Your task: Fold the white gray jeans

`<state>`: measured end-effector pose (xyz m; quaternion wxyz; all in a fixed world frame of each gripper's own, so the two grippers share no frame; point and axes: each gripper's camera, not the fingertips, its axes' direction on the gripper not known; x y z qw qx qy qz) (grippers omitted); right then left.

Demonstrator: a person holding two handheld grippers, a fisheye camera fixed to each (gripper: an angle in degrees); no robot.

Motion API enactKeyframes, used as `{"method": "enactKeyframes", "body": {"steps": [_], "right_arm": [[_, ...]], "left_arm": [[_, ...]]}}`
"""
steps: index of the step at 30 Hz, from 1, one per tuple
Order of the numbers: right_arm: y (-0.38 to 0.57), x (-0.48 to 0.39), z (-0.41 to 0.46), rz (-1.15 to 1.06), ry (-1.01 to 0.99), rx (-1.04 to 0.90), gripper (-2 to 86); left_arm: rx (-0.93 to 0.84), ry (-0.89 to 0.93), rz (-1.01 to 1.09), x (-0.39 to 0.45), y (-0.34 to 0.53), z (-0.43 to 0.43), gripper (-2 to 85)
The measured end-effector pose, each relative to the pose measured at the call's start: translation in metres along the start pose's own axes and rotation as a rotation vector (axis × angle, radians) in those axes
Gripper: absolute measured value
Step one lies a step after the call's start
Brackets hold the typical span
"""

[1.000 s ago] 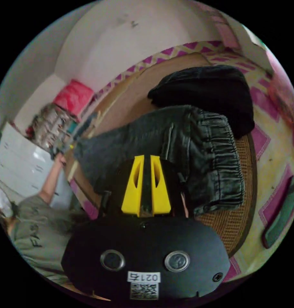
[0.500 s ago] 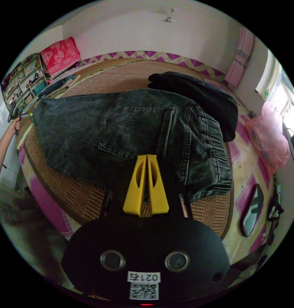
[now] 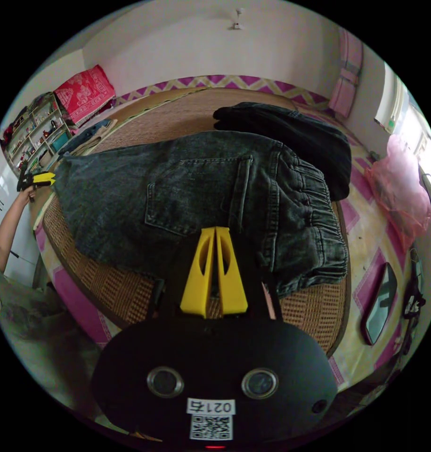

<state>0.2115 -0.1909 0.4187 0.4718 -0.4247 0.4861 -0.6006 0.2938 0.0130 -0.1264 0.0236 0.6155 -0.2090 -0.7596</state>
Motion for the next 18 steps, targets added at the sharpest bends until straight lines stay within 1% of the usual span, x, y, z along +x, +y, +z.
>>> {"method": "enactKeyframes", "body": {"steps": [6, 8, 10, 14, 18], "right_arm": [[-0.002, -0.003, -0.006, 0.003, 0.009, 0.001, -0.6], [-0.002, -0.004, -0.007, 0.003, 0.013, 0.001, -0.6], [-0.002, -0.004, -0.009, 0.004, 0.011, 0.002, -0.6], [-0.002, -0.003, -0.011, 0.004, 0.012, 0.003, -0.6], [-0.001, -0.002, -0.012, 0.005, 0.011, 0.003, -0.6]], "left_arm": [[-0.068, -0.002, 0.174, 0.010, -0.015, 0.005, 7.5], [-0.093, -0.013, 0.182, 0.010, -0.021, 0.007, 5.2], [-0.150, -0.074, 0.226, 0.017, -0.026, 0.013, 0.5], [-0.135, -0.118, 0.256, 0.023, -0.024, 0.005, -0.7], [-0.037, -0.142, 0.227, 0.020, -0.010, -0.029, -0.9]]}}
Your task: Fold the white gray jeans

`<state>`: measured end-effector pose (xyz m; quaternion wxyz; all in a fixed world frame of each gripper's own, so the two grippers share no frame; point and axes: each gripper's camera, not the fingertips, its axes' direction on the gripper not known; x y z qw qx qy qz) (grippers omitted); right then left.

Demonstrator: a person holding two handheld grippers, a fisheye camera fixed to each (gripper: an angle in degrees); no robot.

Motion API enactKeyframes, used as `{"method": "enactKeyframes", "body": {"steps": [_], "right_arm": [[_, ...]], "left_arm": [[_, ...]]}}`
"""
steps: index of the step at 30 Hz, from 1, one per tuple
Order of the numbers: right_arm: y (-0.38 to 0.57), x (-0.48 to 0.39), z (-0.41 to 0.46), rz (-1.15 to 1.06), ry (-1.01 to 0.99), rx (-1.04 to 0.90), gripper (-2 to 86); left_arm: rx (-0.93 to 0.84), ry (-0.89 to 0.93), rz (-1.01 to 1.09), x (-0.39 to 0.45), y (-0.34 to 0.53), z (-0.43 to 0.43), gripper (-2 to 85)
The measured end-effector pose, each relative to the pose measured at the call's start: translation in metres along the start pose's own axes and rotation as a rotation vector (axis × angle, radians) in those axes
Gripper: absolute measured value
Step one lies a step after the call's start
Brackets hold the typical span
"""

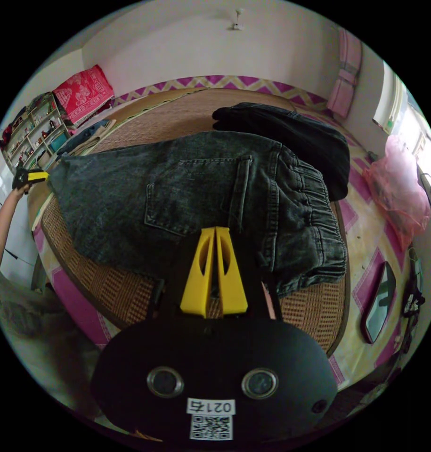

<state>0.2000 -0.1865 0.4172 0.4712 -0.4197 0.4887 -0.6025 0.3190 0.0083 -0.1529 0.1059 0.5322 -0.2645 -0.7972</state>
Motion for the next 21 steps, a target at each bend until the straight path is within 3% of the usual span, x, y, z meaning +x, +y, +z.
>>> {"method": "enactKeyframes", "body": {"steps": [6, 12, 15, 21], "right_arm": [[0.003, 0.005, 0.000, 0.008, -0.016, 0.001, -0.6], [0.007, 0.010, 0.001, 0.012, -0.024, 0.001, -0.6], [0.009, 0.011, 0.002, 0.009, -0.019, 0.002, -0.6], [0.015, 0.015, 0.006, 0.009, -0.018, 0.002, -0.6]], "left_arm": [[-0.135, 0.085, 0.027, 0.013, 0.024, 0.031, -0.9], [-0.089, 0.060, -0.102, -0.002, 0.053, 0.028, -0.7], [-0.040, 0.044, -0.301, -0.018, 0.084, 0.022, 0.1], [0.196, 0.502, -0.941, -0.051, 0.167, 0.032, 8.4]]}}
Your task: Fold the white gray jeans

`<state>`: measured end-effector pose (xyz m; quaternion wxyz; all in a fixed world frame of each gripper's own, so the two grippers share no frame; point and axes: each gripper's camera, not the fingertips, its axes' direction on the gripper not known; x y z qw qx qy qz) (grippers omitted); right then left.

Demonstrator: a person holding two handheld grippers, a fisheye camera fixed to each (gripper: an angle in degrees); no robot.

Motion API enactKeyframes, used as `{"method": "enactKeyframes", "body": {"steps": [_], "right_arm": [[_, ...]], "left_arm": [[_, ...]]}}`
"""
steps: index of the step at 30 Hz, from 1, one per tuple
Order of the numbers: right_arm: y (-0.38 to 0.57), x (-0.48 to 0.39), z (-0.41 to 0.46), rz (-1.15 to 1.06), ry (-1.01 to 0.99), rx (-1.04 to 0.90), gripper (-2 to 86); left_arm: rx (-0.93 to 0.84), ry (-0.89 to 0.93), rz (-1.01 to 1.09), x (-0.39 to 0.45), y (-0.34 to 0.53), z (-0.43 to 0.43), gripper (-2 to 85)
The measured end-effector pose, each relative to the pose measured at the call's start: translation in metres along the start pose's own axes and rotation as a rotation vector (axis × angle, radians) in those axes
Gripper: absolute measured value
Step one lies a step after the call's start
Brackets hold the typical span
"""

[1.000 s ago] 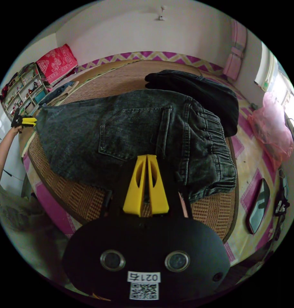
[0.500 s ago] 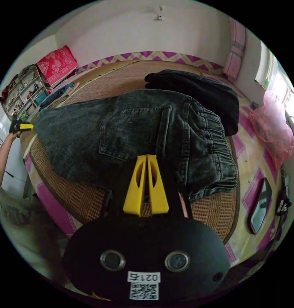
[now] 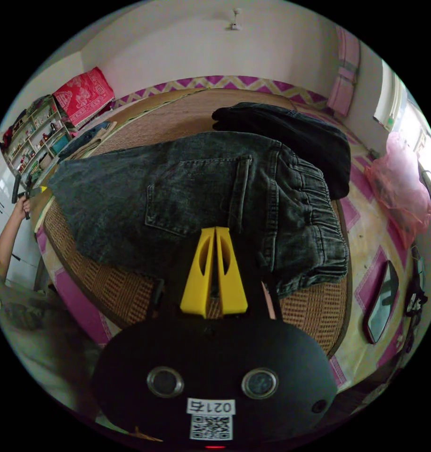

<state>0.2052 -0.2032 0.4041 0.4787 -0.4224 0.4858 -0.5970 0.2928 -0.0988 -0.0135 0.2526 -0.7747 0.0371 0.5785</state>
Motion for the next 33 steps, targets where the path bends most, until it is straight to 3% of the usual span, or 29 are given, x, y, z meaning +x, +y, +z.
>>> {"method": "enactKeyframes", "body": {"steps": [3, 6, 12, 21, 26, 33], "right_arm": [[0.003, 0.004, 0.002, 0.005, -0.009, 0.000, -0.6], [0.007, 0.006, 0.005, 0.005, -0.010, 0.001, -0.7], [0.016, 0.008, 0.011, -0.004, 0.010, 0.001, -0.6], [0.033, 0.017, 0.021, -0.004, 0.011, 0.002, -0.6], [0.044, 0.023, 0.028, -0.002, 0.007, 0.002, -0.6], [0.063, 0.037, 0.037, 0.016, -0.025, 0.007, -0.7]], "left_arm": [[0.074, 0.160, -0.281, -0.031, 0.018, 0.001, 10.4], [0.085, 0.167, -0.460, -0.044, 0.034, 0.009, 12.0], [0.112, 0.090, -0.502, -0.023, 0.041, 0.014, 14.3], [0.181, 0.179, -0.642, -0.015, 0.058, 0.036, 2.0], [0.262, 0.248, -0.579, 0.021, 0.071, 0.027, -0.7], [0.435, 0.066, -0.090, 0.225, 0.049, -0.035, -0.9]]}}
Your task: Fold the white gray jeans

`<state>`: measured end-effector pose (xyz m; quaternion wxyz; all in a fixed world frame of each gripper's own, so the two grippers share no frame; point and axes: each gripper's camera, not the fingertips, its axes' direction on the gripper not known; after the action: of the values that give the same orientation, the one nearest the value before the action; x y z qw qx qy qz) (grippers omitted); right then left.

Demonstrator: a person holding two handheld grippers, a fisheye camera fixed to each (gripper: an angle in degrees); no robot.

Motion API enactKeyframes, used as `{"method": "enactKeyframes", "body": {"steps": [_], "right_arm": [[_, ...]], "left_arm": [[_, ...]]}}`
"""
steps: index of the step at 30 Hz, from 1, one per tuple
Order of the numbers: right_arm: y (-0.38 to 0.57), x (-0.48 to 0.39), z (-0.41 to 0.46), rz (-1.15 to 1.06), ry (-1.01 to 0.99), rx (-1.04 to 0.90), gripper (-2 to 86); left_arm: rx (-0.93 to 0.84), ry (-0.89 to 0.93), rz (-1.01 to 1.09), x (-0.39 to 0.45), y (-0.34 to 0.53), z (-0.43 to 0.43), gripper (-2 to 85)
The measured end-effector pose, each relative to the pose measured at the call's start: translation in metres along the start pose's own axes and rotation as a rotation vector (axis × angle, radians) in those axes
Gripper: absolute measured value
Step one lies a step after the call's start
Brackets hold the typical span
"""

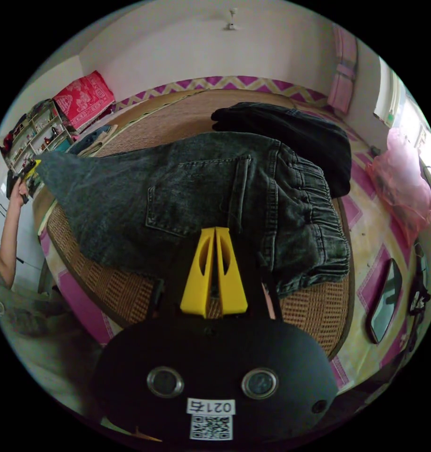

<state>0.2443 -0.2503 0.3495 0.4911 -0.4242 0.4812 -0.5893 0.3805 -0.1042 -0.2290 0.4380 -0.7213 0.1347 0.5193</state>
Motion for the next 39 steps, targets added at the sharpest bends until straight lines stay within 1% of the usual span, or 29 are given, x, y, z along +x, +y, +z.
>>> {"method": "enactKeyframes", "body": {"steps": [1, 2, 4, 5, 7, 8, 10, 11, 13, 15, 16, 21, 23, 24, 25, 26, 27, 30, 31, 34, 39], "right_arm": [[0.004, 0.003, 0.000, 0.009, -0.012, 0.010, -0.6], [0.007, 0.005, -0.001, 0.016, -0.021, 0.019, -0.6], [0.026, 0.011, -0.011, 0.049, -0.097, 0.100, -0.6], [0.032, 0.012, -0.015, 0.062, -0.115, 0.129, -0.6], [0.060, 0.015, -0.027, 0.114, -0.173, 0.223, -0.6], [0.068, 0.015, -0.030, 0.123, -0.186, 0.239, -0.6], [0.097, 0.016, -0.037, 0.150, -0.230, 0.293, -0.6], [0.104, 0.016, -0.038, 0.157, -0.237, 0.304, -0.6], [0.133, 0.019, -0.043, 0.192, -0.265, 0.343, -0.6], [0.151, 0.022, -0.044, 0.228, -0.291, 0.360, -0.5], [0.163, 0.024, -0.044, 0.253, -0.317, 0.367, -0.5], [0.193, 0.033, -0.042, 0.308, -0.396, 0.368, 0.2], [0.197, 0.036, -0.041, 0.327, -0.396, 0.380, 1.0], [0.196, 0.039, -0.041, 0.361, -0.387, 0.390, 3.2], [0.195, 0.045, -0.040, 0.426, -0.370, 0.399, 6.8], [0.195, 0.048, -0.040, 0.460, -0.364, 0.408, 8.2], [0.192, 0.056, -0.039, 0.522, -0.366, 0.417, 10.8], [0.185, 0.076, -0.036, 0.667, -0.356, 0.416, 14.6], [0.184, 0.084, -0.033, 0.726, -0.365, 0.417, 15.1], [0.182, 0.100, -0.031, 0.849, -0.409, 0.472, 15.6], [0.159, 0.112, -0.024, 0.975, -0.394, 0.530, 13.2]], "left_arm": [[0.012, -0.004, 0.116, 0.050, 0.001, 0.000, -0.9], [0.014, -0.006, 0.179, 0.076, 0.003, 0.002, -0.9], [0.010, -0.003, 0.396, 0.176, 0.020, 0.016, -0.9], [0.002, 0.001, 0.443, 0.200, 0.026, 0.022, -0.9], [-0.038, 0.019, 0.586, 0.284, 0.060, 0.056, -0.9], [-0.058, 0.026, 0.616, 0.303, 0.070, 0.067, -0.9], [-0.164, 0.071, 0.716, 0.368, 0.115, 0.119, -0.9], [-0.205, 0.073, 0.736, 0.382, 0.128, 0.135, -0.9], [-0.383, 0.044, 0.794, 0.426, 0.184, 0.202, -0.9], [-0.523, 0.001, 0.820, 0.443, 0.224, 0.246, -0.9], [-0.545, 0.001, 0.810, 0.448, 0.241, 0.259, -0.9], [-0.319, -0.020, 0.827, 0.487, 0.256, 0.237, -0.3], [-0.348, 0.017, 0.900, 0.503, 0.273, 0.244, 0.6], [-0.461, 0.032, 0.952, 0.511, 0.287, 0.261, 2.9], [-0.511, 0.010, 0.953, 0.514, 0.298, 0.275, 4.5], [-0.463, 0.025, 0.946, 0.513, 0.300, 0.270, 4.9], [-0.454, 0.032, 0.934, 0.514, 0.301, 0.266, 6.2], [-0.519, 0.145, 0.881, 0.515, 0.299, 0.257, 9.4], [-0.506, 0.173, 0.854, 0.510, 0.298, 0.250, 9.5], [-0.433, 0.171, 0.836, 0.496, 0.297, 0.227, 8.8], [-0.420, 0.197, 0.756, 0.456, 0.293, 0.195, 7.2]]}}
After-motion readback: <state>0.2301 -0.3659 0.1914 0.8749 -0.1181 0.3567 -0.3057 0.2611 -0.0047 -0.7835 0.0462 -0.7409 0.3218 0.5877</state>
